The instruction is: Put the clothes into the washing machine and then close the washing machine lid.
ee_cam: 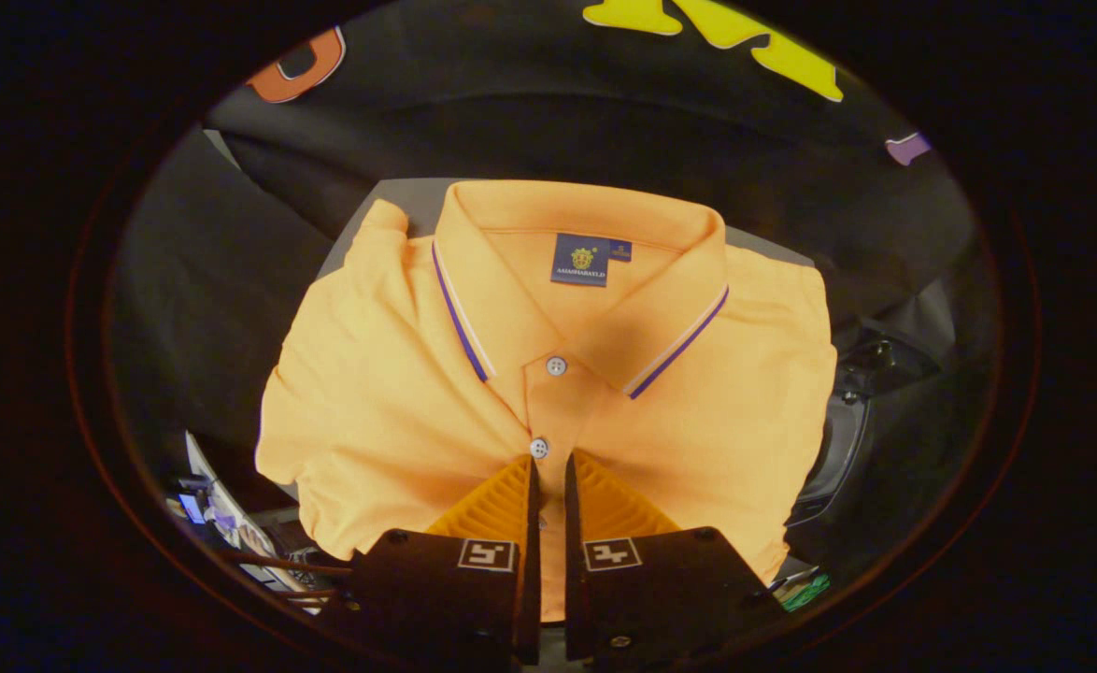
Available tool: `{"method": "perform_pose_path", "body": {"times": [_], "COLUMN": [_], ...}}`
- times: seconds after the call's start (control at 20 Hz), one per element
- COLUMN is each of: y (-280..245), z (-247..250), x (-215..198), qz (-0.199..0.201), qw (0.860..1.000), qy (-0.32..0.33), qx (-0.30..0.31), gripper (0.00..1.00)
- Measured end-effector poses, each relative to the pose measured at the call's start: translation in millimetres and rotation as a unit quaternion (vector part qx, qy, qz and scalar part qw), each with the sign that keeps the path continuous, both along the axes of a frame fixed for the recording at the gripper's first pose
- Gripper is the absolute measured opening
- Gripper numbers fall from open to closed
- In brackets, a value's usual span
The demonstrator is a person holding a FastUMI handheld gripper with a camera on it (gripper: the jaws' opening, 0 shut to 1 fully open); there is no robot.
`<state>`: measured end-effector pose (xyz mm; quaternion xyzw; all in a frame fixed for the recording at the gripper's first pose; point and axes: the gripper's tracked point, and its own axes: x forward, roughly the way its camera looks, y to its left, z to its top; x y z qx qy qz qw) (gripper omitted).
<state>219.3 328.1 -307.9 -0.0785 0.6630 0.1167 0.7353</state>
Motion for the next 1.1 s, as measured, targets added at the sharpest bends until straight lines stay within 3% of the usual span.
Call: {"method": "perform_pose_path", "body": {"times": [0.15,0.65,1.1], "y": [0,-8,-42], "z": [4,49,89], "x": [0,7,5], "qz": [-0.005,-0.03,-0.086], "qw": [1.0,0.996,0.988], "qy": [0.005,-0.04,-0.078], "qx": [0.023,0.08,0.1], "gripper": [0.08,0.06,0.06]}}
